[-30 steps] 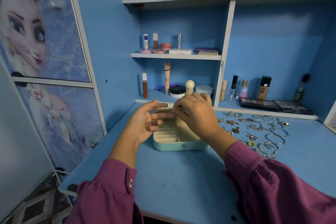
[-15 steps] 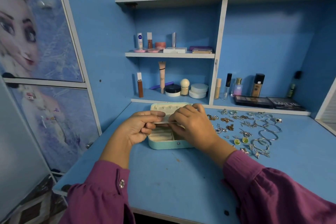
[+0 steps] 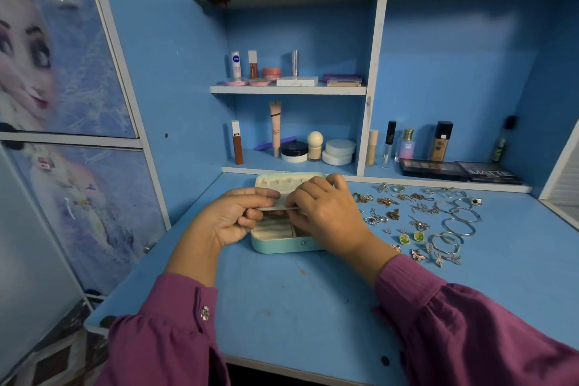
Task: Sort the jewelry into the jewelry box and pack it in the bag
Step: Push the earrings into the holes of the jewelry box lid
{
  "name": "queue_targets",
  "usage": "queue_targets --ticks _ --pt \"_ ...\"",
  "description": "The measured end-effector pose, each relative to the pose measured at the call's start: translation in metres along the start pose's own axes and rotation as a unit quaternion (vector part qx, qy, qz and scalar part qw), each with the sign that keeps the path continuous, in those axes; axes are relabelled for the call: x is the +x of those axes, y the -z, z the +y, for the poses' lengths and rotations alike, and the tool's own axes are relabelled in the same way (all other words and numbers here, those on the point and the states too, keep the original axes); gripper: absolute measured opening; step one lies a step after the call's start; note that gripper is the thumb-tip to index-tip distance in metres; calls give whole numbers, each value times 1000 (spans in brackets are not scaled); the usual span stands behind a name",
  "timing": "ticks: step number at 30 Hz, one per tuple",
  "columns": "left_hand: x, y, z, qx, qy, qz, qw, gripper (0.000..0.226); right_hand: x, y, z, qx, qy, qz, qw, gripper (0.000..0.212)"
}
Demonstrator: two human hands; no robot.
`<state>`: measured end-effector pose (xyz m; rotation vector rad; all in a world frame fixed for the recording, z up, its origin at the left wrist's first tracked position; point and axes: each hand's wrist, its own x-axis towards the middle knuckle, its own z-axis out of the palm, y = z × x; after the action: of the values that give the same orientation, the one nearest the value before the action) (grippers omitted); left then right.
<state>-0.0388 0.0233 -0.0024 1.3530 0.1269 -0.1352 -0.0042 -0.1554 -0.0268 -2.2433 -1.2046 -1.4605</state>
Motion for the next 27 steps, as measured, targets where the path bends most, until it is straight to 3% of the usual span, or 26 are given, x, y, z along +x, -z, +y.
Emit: queue_targets --ticks 6,10,12,15,17,22,27 --pt "1 0 0 -11 8 6 1000 17 -1 0 1 1 3 -12 1000 14" --pt "1 1 -1 2 8 3 1000 19 0 8 7 80 -19 -88 993 5" --pt "1 2 -1 8 7 -3 1000 19 3 20 14 178 -89 -147 969 7" --pt "0 2 0 11 9 -10 1000 19 3 43 32 337 -273 -201 878 4" --pt "0 3 0 3 10 -13 1000 19 -4 53 49 373 -357 -201 833 8" --pt "2 5 0 -27 15 -29 999 16 -20 70 81 327 -413 -242 815 10" --pt "5 8 -1 -44 28 -37 998 17 -28 78 95 277 -409 -356 793 5"
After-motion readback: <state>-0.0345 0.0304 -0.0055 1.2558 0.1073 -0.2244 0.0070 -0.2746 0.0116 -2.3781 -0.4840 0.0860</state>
